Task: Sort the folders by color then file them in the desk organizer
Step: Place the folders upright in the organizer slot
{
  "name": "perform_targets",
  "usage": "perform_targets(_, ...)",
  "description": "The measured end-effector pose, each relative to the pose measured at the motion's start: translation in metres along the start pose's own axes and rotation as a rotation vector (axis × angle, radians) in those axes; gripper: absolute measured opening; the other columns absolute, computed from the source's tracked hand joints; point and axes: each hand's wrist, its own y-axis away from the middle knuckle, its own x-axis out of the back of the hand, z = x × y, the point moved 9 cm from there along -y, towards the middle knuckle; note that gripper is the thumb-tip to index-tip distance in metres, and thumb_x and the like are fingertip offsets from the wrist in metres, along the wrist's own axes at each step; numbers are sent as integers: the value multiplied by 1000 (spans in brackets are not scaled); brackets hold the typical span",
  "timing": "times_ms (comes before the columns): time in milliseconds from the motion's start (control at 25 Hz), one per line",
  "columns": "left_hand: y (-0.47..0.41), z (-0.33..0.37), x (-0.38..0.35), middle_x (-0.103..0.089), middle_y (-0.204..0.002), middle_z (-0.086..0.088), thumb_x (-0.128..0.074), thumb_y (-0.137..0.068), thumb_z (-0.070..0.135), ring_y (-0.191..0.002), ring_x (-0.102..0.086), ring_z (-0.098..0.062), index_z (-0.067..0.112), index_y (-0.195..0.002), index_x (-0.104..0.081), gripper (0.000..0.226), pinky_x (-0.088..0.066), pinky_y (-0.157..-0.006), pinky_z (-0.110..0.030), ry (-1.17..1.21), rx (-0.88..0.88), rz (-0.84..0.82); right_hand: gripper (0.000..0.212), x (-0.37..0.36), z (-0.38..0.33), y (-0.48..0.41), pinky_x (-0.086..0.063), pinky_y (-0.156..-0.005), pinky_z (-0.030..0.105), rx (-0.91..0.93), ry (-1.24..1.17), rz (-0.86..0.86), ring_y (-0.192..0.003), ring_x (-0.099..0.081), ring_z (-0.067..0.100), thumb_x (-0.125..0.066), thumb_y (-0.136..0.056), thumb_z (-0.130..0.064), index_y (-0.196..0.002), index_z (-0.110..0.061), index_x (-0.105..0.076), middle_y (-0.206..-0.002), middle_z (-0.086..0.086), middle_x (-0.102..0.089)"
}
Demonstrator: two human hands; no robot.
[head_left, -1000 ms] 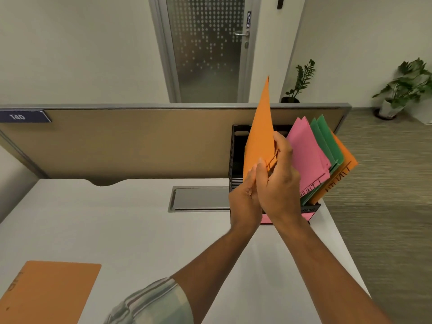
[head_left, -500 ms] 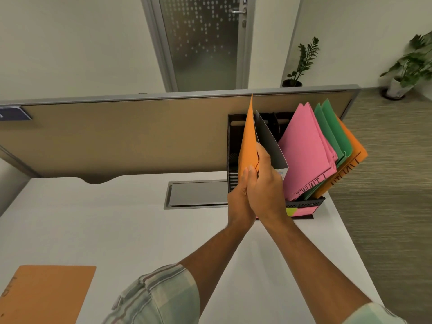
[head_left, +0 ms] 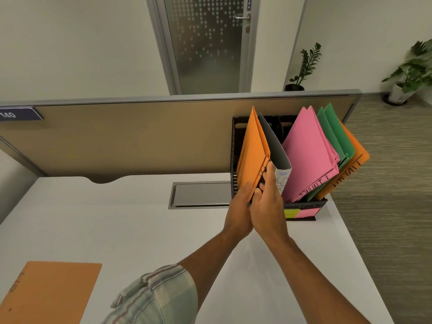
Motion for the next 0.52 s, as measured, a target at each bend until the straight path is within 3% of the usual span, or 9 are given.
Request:
perform_targets(80, 9, 6, 12, -65, -144, -1, -49, -111, 42, -128, -68, -25, 30, -154, -48, 44, -62, -98, -40, -307, -98, 34, 70, -3, 13, 13, -47, -110, 50, -36, 8, -19, -147, -43, 28, -45, -110, -21, -163, -37, -4, -168, 2, -31)
perform_targets(120, 14, 9, 18, -61, -148, 1, -53, -110, 39, -132, -63, -24, 32, -155, -45, 46, -58, -106, -46, -573, -168, 65, 70, -6, 21, 21, -49, -108, 47, -57, 19, -39, -147, -43, 27, -46, -109, -20, -163, -36, -5, -167, 2, -31)
perform_targets(200, 25, 8, 31, -53, -154, 3, -59, -108, 31, -141, -53, -22, 33, -157, -40, 53, -47, -118, -44, -981, -240, 141, 72, -16, 36, 40, -51, -106, 43, -80, 69, -79, -148, -42, 25, -49, -108, -20, -163, -36, -6, -168, 1, -31)
perform_targets(320, 48, -3, 50, -42, -166, 2, -61, -106, 34, -155, -36, -23, 28, -162, -33, 62, -32, -125, -40, -1158, -232, 146, 80, -32, 51, 70, -51, -107, 42, -115, 174, -156, -149, -42, 24, -59, -104, -25, -163, -35, -6, -166, 0, -35)
perform_targets(440, 71, -22, 74, -17, -177, 2, -49, -109, 45, -164, -10, -24, 25, -168, -16, 71, -11, -132, -43, -1339, -130, 133, 81, -49, 64, 102, -39, -117, 40, -118, 331, -251, -154, -33, 22, -58, -103, -39, -164, -30, -7, -171, -1, -23)
perform_targets(520, 91, -30, 92, -9, -178, 2, -43, -110, 50, -165, -3, -25, 25, -169, -10, 72, -5, -132, -45, -1415, -94, 124, 80, -58, 67, 126, -34, -121, 40, -90, 420, -296, -156, -28, 22, -55, -103, -44, -165, -25, -8, -173, 0, -17)
